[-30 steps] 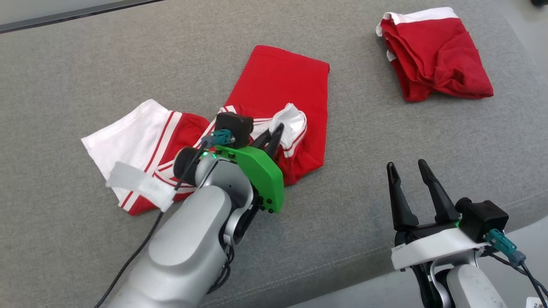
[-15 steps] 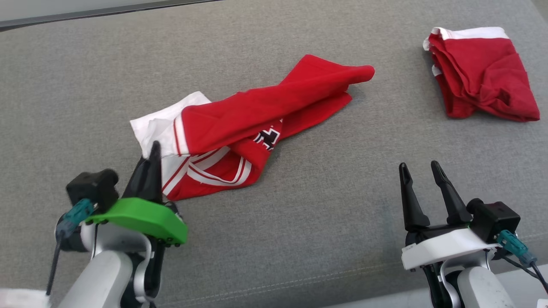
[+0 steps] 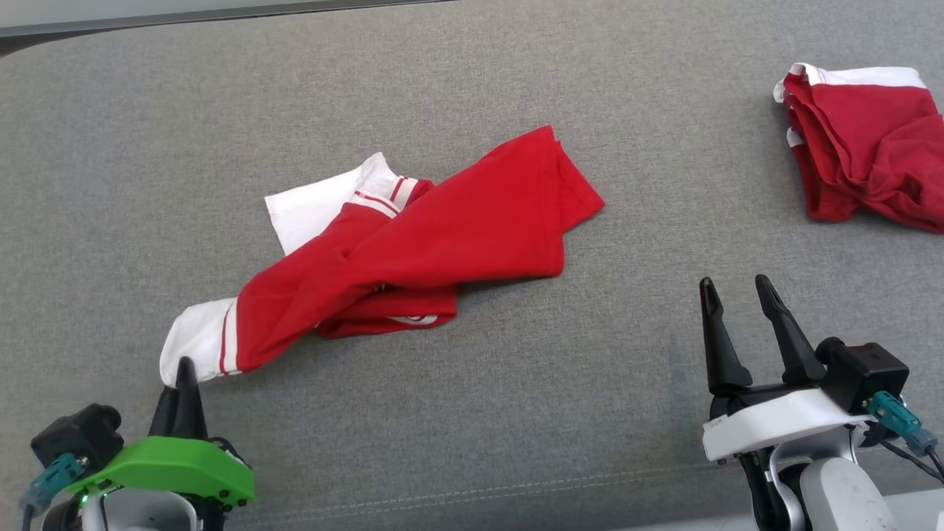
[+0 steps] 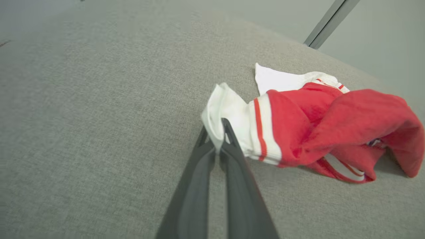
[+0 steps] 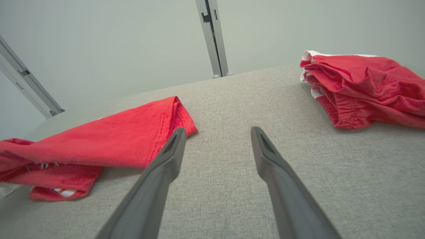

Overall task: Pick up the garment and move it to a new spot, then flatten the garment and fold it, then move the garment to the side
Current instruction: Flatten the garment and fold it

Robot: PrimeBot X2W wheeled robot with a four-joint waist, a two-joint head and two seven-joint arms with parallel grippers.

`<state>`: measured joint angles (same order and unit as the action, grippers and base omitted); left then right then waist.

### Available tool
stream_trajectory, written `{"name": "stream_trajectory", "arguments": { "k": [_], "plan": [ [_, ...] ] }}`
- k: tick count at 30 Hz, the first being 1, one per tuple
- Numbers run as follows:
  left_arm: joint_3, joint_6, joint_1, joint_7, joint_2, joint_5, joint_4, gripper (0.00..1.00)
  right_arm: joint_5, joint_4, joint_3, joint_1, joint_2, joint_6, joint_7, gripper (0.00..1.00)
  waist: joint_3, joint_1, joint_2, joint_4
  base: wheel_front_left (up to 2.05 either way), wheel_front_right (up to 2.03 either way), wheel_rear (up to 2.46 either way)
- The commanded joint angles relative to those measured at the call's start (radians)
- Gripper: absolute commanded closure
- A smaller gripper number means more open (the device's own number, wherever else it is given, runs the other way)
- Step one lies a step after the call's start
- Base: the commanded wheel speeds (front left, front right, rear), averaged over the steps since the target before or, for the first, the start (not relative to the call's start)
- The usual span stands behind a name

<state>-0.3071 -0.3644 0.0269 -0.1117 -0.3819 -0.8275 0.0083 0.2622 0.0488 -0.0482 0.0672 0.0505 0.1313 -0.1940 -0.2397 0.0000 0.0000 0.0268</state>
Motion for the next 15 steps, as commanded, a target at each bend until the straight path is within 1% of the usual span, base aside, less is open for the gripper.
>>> {"name": "stream_trajectory", "arguments": {
  "k": [1, 5, 6, 7, 8, 11, 15],
  "plan": [
    [0.013, 0.007, -0.014, -0.015, 0.001, -0.01, 0.016, 1.0, 0.001, -0.004, 0.003, -0.007, 0.002, -0.001, 0.003, 0.0, 0.0, 0.0, 0.0, 0.001, 0.0, 0.0, 0.0],
    [0.025, 0.055, -0.009, -0.061, 0.024, -0.034, 0.085, 1.0, 0.004, -0.005, 0.014, -0.013, 0.002, -0.001, 0.005, 0.0, 0.001, 0.0, 0.0, 0.001, 0.0, 0.0, 0.0],
    [0.025, 0.067, -0.001, -0.068, 0.029, -0.037, 0.104, 0.9, 0.005, -0.005, 0.014, -0.014, 0.002, -0.001, 0.005, 0.0, 0.003, 0.0, 0.0, 0.002, 0.0, 0.0, 0.0],
    [0.025, 0.075, 0.009, -0.074, 0.034, -0.038, 0.122, 0.51, 0.006, -0.004, 0.015, -0.014, 0.002, -0.001, 0.005, 0.0, 0.004, 0.0, 0.0, 0.003, 0.0, 0.0, 0.0],
    [0.025, 0.084, 0.017, -0.079, 0.039, -0.04, 0.139, 0.0, 0.006, -0.003, 0.015, -0.015, 0.002, -0.001, 0.007, 0.0, 0.006, 0.0, 0.0, 0.005, 0.0, 0.0, 0.0],
    [0.032, 0.099, 0.029, -0.105, 0.048, -0.032, 0.175, 0.0, 0.005, -0.005, 0.018, -0.017, 0.002, -0.001, 0.004, 0.0, 0.015, 0.0, 0.0, 0.01, 0.0, 0.0, 0.0],
    [0.052, 0.094, 0.043, -0.136, 0.047, 0.008, 0.189, 0.0, -0.004, -0.012, 0.026, -0.021, 0.002, -0.001, 0.004, 0.0, 0.026, 0.0, 0.0, 0.011, 0.0, 0.0, 0.0]
  ]
}}
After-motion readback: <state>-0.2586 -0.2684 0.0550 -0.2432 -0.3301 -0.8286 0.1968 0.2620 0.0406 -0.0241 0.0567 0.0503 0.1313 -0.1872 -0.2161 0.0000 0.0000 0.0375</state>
